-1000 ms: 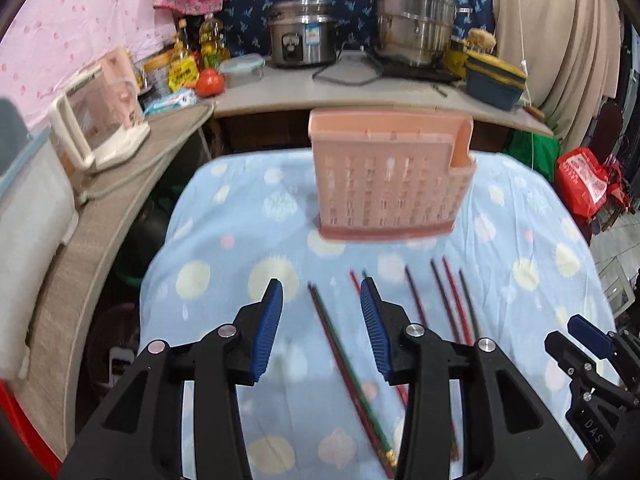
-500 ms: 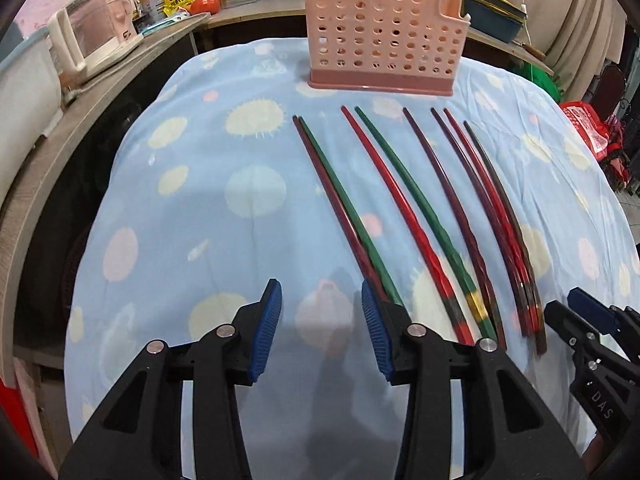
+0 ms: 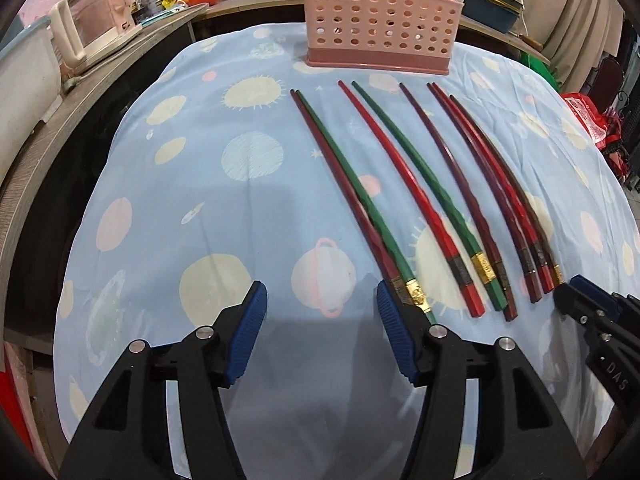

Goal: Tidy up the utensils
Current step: 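Move the right tool to the brown chopstick while the left tool approaches a dark red chopstick, then close the right tool on the brown chopstick while the left tool grips a dark red chopstick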

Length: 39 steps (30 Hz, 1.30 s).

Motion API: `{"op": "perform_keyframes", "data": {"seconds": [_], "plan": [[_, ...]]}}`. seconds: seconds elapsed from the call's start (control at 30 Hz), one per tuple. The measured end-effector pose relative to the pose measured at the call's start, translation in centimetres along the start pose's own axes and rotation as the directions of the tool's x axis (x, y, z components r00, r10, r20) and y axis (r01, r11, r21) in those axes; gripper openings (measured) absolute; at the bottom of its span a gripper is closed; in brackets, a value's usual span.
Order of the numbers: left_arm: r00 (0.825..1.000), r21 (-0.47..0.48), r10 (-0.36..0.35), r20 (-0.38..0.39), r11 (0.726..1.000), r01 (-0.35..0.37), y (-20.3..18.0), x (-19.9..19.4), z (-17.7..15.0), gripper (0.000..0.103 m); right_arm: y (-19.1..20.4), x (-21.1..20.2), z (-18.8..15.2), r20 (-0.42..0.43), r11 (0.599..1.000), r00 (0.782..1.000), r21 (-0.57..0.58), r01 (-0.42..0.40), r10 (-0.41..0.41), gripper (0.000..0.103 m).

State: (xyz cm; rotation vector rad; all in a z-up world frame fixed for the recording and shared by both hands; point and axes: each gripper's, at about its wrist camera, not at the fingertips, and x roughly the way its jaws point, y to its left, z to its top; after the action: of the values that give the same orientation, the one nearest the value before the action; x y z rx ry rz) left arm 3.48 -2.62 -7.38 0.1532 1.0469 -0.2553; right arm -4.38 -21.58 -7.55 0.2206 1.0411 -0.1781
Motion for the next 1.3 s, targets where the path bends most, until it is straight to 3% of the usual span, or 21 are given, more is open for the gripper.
{"op": "perform_keyframes", "data": {"seconds": [0.17, 0.37, 0.57, 0.7, 0.8, 1.1, 1.3], "plan": [[0.999, 0.002, -0.031, 0.013, 1.000, 0.031, -0.4, -0.4, 0.2, 0.055, 0.5, 0.2, 0.3, 0.000, 1.000, 1.000, -0.013, -0.011, 0.011, 0.021], [1.000, 0.046, -0.018, 0.006, 0.999, 0.018, -1.4, 0.2, -0.3, 0.055, 0.4, 0.7, 1.0, 0.007, 1.000, 1.000, -0.015, -0.011, 0.011, 0.021], [0.997, 0.016, -0.067, 0.027, 0.998, 0.067, -0.9, -1.0, 0.5, 0.055, 0.0, 0.6, 1.0, 0.004, 1.000, 1.000, -0.001, -0.017, 0.017, 0.019], [0.996, 0.038, -0.089, -0.003, 0.995, 0.089, -1.8, -0.3, 0.2, 0.055, 0.0, 0.6, 1.1, 0.003, 1.000, 1.000, 0.001, -0.019, 0.019, 0.019], [0.997, 0.034, -0.077, 0.004, 0.996, 0.077, -1.7, -0.2, 0.0, 0.060, 0.0, 0.7, 1.1, 0.003, 1.000, 1.000, 0.001, -0.019, 0.019, 0.019], [0.999, -0.037, -0.041, -0.027, 0.999, 0.040, 1.5, -0.1, -0.6, 0.058, -0.1, 0.7, 1.1, 0.003, 1.000, 1.000, 0.003, -0.021, 0.021, 0.019], [0.993, -0.043, -0.117, -0.015, 0.992, 0.116, 0.4, -0.8, 0.1, 0.059, 0.0, 0.8, 1.2, 0.002, 1.000, 1.000, 0.000, -0.020, 0.020, 0.019]]}}
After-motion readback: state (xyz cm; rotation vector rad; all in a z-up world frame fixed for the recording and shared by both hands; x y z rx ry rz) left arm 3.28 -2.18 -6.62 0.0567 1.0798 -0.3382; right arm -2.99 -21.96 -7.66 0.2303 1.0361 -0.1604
